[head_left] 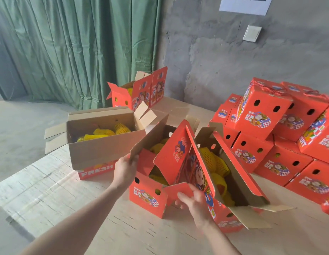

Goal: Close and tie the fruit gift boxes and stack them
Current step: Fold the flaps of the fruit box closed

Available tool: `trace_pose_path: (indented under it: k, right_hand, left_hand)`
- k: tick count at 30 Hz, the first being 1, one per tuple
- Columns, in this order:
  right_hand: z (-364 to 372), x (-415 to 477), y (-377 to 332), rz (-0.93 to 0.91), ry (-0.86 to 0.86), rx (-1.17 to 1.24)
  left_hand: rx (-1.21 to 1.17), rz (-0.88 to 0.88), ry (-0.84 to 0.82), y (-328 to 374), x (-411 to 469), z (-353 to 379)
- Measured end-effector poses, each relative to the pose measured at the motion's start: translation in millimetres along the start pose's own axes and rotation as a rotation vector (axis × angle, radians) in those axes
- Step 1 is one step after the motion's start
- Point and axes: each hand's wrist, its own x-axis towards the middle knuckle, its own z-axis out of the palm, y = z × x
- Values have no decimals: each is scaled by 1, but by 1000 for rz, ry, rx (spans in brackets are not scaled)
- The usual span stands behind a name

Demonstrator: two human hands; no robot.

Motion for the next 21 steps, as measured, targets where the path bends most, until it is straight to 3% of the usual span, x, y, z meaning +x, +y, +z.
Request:
trace_pose_path:
  k: [3,9,14,16,19,21]
  right_hand:
    - [-7,-18,-12,-112,34,-51]
    - [18,-21,-45,-486,290,-111]
    - [45,13,-62,-769,416,-418]
    - [50,16,-47,-695,315,-625]
    - [48,20,-32,-429,80,-1020]
    - [46,24,-36,-273,-54,-1075]
  left_hand:
    - [182,259,2,-5,-9,-3]
    - [218,253,21,-1,-18,-2]
    - [291,254,34,1,-60,-2]
    - [298,299,-25,-3,-82,0]
    - [387,272,-125,-3,-103,1]
    - [471,242,-136,-3,-108,2]
